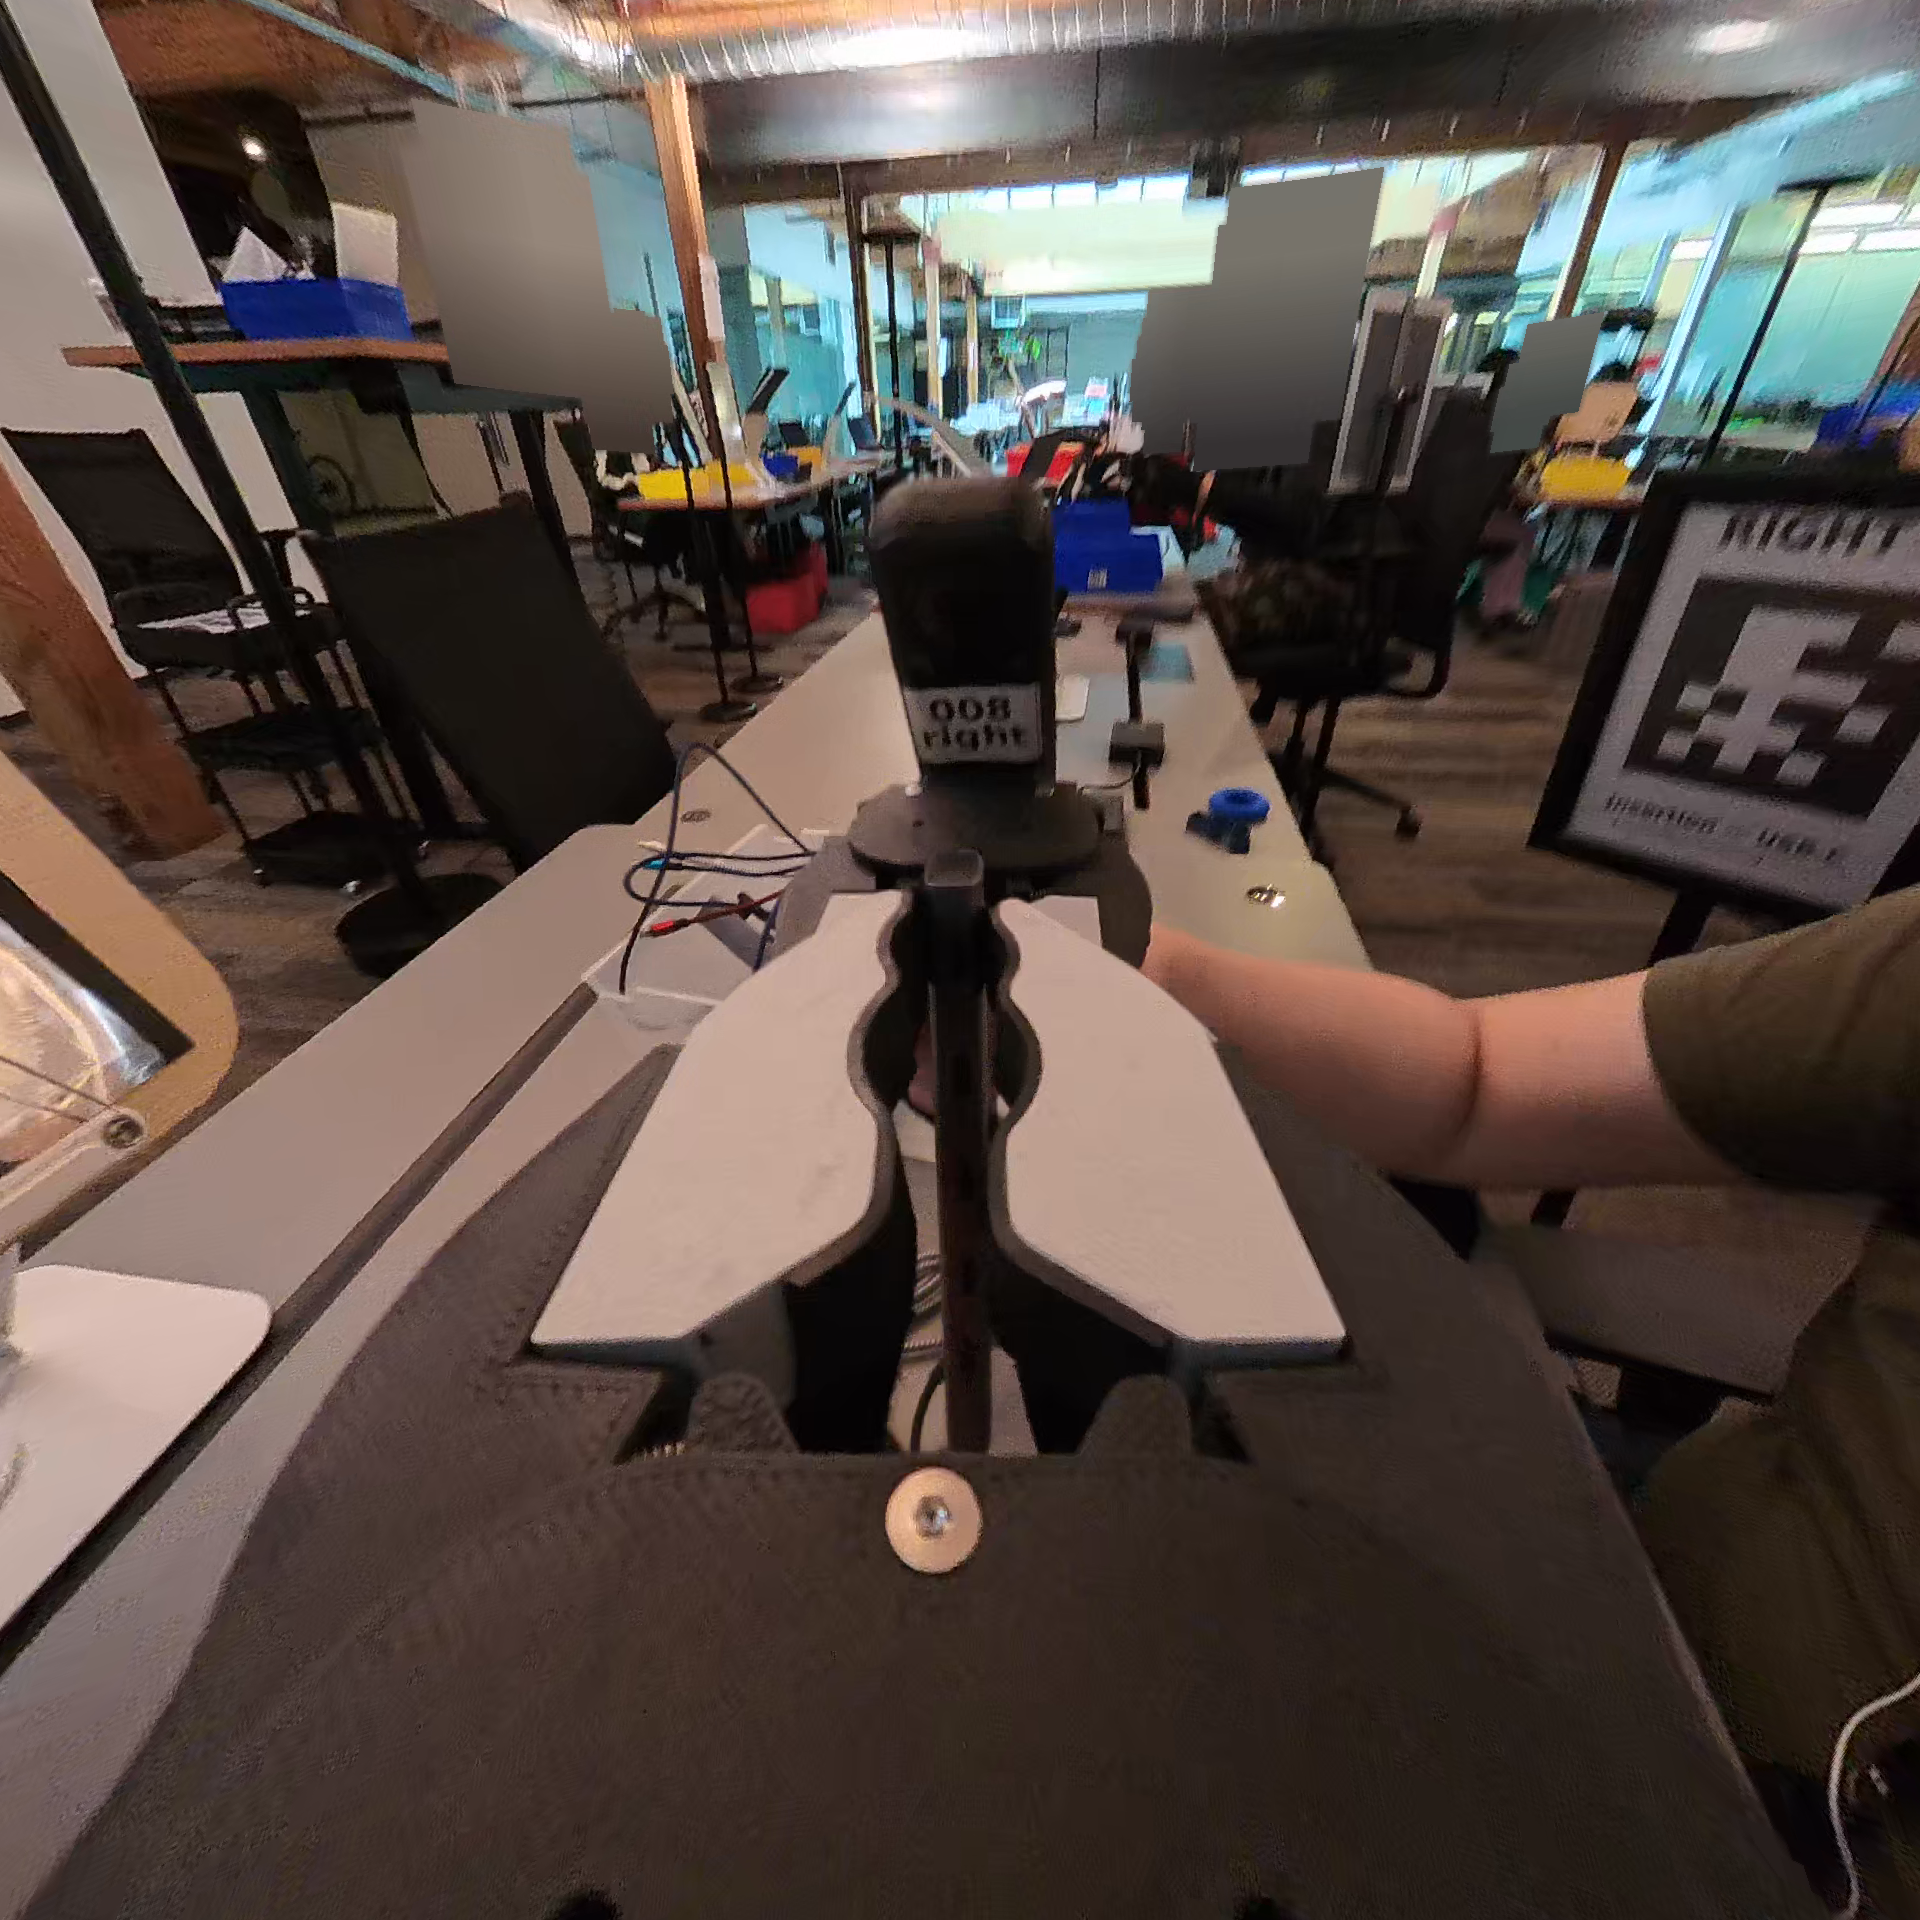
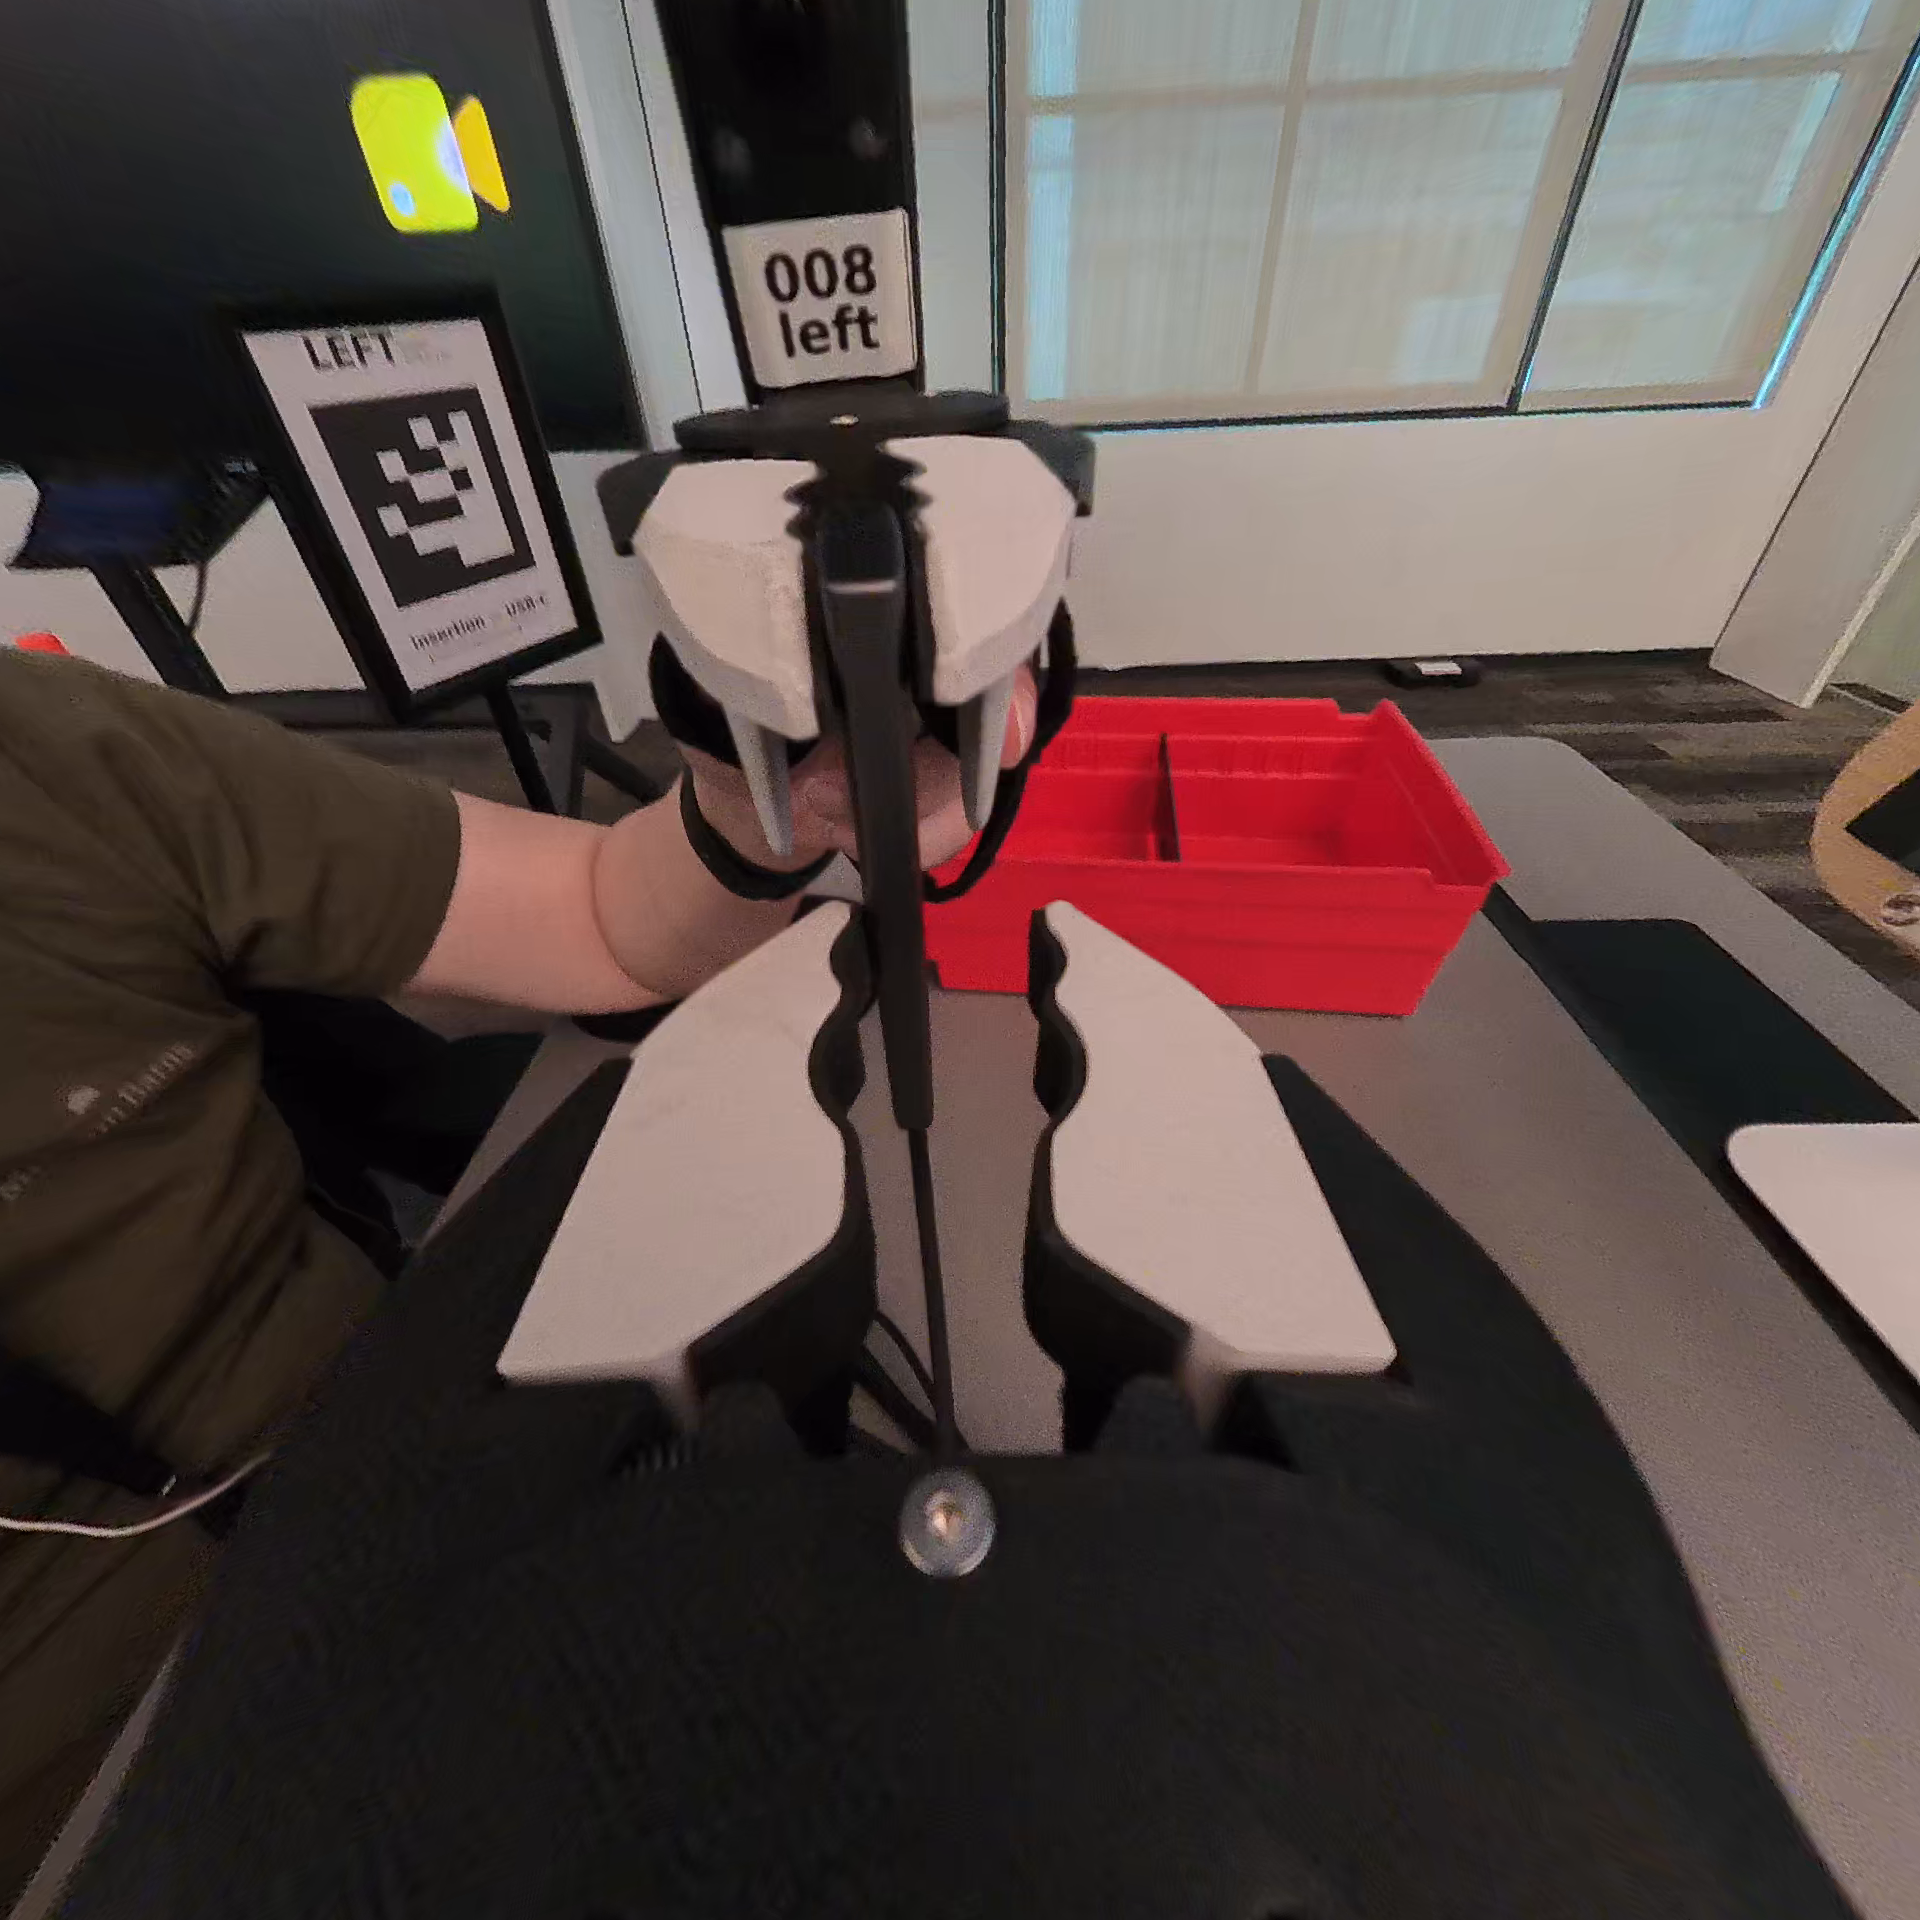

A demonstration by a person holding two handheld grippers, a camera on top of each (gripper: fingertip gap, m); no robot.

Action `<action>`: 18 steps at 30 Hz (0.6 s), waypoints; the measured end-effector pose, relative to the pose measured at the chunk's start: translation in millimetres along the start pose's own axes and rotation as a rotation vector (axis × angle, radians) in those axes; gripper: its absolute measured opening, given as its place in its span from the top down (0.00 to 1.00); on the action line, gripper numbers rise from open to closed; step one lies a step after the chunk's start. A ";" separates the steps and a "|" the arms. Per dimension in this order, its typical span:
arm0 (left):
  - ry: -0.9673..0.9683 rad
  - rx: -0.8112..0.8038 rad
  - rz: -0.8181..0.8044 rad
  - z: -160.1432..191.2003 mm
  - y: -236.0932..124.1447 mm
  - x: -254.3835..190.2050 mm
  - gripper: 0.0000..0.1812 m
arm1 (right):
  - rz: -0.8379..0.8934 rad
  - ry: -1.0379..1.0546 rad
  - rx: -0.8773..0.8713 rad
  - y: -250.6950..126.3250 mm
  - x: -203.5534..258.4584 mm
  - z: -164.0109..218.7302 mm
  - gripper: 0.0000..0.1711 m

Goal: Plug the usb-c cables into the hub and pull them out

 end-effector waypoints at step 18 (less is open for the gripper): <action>0.009 0.059 -0.142 -0.7 -21.6 16.0 0.72 | 0.218 -0.021 -0.137 -61.9 -6.5 -24.2 0.94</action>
Point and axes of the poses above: each gripper's, where its closed fingertips meet, y out along the fingers, z out of its underside, x = y × z across the jaws, the point moved 8 cm from there along -y, back along the fingers, and after that the axes turned 9 degrees about x, right-handed, at the moved point
